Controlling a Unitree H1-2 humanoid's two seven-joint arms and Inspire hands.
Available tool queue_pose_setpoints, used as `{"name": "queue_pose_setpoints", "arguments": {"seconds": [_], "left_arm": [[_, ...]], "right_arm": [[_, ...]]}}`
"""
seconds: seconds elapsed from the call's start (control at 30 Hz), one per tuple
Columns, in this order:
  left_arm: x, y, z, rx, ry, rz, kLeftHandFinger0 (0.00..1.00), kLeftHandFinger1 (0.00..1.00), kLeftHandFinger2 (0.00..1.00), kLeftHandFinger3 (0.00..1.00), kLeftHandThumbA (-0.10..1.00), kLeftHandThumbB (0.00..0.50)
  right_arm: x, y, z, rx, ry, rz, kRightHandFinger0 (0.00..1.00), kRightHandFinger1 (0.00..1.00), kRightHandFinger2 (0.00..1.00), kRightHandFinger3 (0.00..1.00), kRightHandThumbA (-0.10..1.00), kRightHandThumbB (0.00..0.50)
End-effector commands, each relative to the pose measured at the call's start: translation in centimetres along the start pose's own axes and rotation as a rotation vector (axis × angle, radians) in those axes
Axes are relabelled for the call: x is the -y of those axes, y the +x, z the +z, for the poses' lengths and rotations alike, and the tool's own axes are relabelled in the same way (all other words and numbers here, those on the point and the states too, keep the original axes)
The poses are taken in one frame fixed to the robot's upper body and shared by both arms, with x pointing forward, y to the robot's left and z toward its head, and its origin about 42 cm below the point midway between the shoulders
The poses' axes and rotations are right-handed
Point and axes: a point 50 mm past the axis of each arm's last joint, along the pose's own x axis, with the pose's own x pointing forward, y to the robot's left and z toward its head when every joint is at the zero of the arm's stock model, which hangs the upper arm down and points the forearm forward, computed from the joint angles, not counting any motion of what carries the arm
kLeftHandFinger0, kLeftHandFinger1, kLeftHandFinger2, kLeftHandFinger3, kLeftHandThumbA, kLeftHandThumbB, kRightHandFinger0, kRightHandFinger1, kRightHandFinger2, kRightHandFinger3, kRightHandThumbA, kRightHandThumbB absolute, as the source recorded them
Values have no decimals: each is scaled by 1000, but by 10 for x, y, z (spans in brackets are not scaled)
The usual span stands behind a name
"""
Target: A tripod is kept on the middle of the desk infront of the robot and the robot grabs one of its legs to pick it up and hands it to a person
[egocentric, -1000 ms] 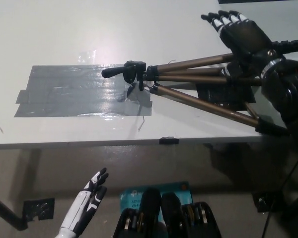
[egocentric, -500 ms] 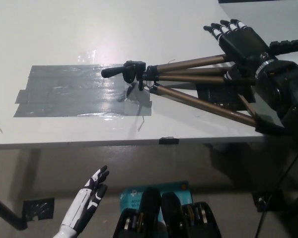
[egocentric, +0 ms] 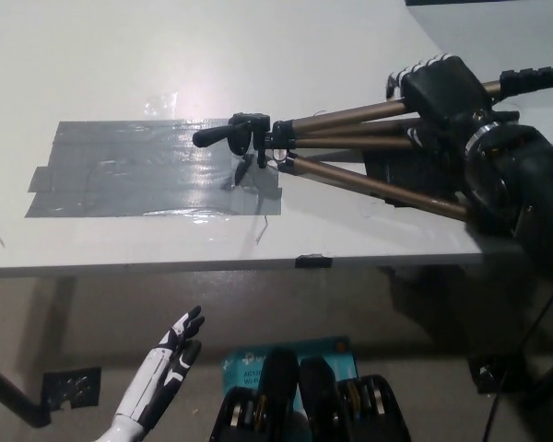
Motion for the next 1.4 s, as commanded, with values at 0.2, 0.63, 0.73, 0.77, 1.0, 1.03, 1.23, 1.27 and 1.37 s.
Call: {"name": "queue_pose_setpoints", "arguments": {"seconds": [0.2, 0.63, 0.73, 0.77, 1.0, 1.03, 1.23, 1.27, 1.37], "left_arm": [[-8, 9, 16, 76, 24, -11, 1000, 1000, 1000, 1000, 1000, 167], [-10, 13, 18, 84, 29, -9, 896, 940, 932, 1000, 1000, 109], [-9, 11, 17, 70, 28, -16, 895, 939, 927, 1000, 1000, 99], [-10, 10, 17, 68, 32, -18, 896, 939, 927, 1000, 1000, 99], [-10, 14, 19, 82, 36, -20, 861, 909, 905, 1000, 1000, 67], [-10, 15, 19, 85, 37, -19, 852, 903, 898, 1000, 1000, 83], [-12, 14, 21, 78, 30, -20, 880, 891, 884, 1000, 1000, 108], [-12, 15, 22, 78, 31, -21, 884, 893, 886, 1000, 1000, 103], [-13, 17, 25, 90, 46, -22, 893, 890, 883, 1000, 1000, 104]], "right_arm": [[64, 5, 0, 159, -84, -678, 0, 69, 543, 160, -100, 248], [115, 11, -7, 106, 180, -830, 0, 317, 807, 812, -100, 188], [144, 14, -6, 84, 200, -879, 0, 235, 768, 815, -100, 223], [148, 14, -6, 83, 200, -884, 0, 233, 775, 833, -100, 226], [183, 28, 6, 124, 187, -924, 0, 218, 747, 769, -100, 223], [185, 31, 9, 136, 180, -917, 0, 229, 763, 781, -100, 247], [184, 43, 23, 147, 150, -883, 0, 197, 730, 673, -100, 253], [184, 44, 24, 145, 141, -878, 0, 182, 710, 614, -100, 263], [185, 50, 27, 148, 116, -835, 0, 74, 547, 496, -100, 227]]}}
